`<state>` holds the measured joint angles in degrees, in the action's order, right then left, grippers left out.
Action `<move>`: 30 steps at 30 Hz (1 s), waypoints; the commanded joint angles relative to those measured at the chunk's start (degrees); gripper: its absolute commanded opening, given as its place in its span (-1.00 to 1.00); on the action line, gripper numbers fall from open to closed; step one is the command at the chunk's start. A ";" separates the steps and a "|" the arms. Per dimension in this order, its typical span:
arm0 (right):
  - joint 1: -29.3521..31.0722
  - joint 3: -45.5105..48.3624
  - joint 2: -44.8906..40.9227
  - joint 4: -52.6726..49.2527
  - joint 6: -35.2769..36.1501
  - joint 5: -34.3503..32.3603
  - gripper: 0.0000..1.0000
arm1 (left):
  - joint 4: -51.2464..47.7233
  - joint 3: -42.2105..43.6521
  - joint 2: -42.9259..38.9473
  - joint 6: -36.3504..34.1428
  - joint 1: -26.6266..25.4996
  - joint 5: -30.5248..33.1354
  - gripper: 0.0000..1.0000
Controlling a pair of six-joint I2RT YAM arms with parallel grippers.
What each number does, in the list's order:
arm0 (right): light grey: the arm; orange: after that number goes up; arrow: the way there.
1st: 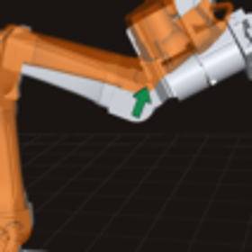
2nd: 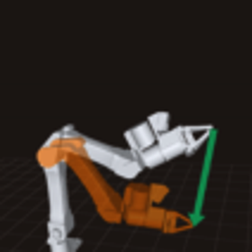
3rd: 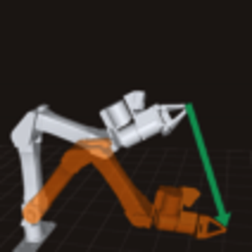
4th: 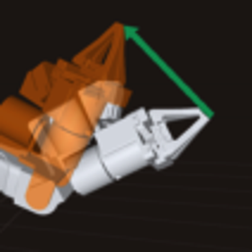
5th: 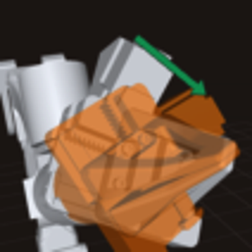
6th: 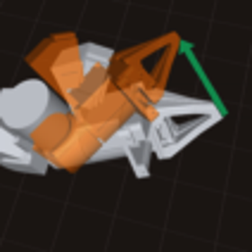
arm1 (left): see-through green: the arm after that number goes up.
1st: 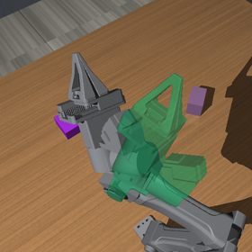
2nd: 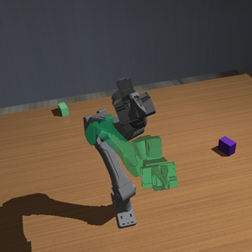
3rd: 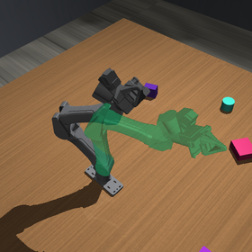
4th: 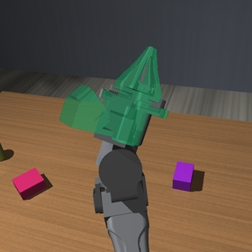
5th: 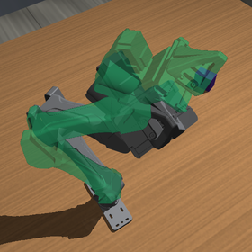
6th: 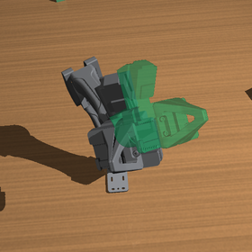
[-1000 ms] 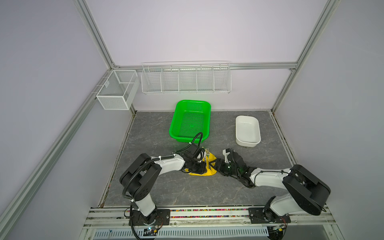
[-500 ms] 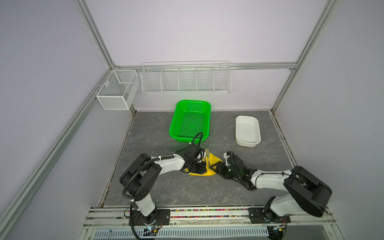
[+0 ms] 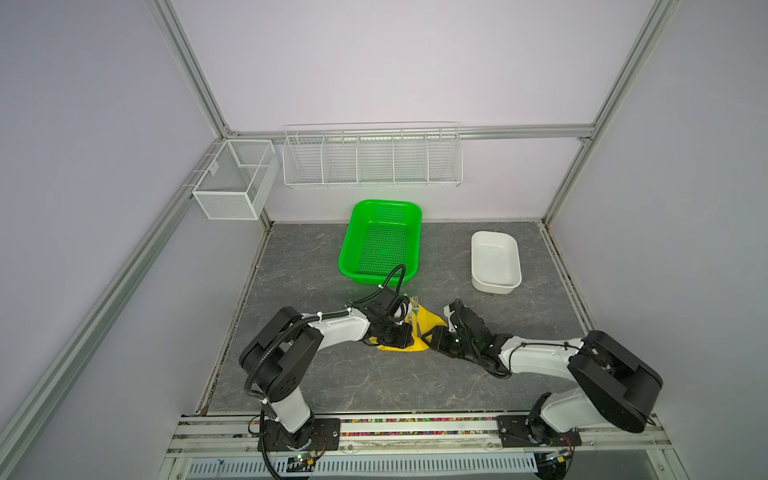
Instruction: Place the utensils on the paper napkin and roll it up
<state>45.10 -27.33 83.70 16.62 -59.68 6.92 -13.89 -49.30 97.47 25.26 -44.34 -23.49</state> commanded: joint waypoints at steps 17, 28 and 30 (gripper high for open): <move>-0.01 -0.84 -1.16 -1.23 3.79 0.12 0.04 | -0.08 0.65 -0.86 1.80 -0.20 2.65 -0.74; 0.07 -1.58 -0.64 -0.72 4.66 2.14 0.04 | -0.61 0.40 -0.86 2.21 -0.19 3.18 -0.75; 0.06 -1.56 -0.93 -1.10 4.75 1.80 0.04 | -0.95 0.60 -1.40 2.14 -0.22 3.56 -0.75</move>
<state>45.10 -28.01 83.07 14.44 -55.64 8.45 -13.54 -49.15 97.14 27.00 -44.34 -22.00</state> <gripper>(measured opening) 0.521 0.127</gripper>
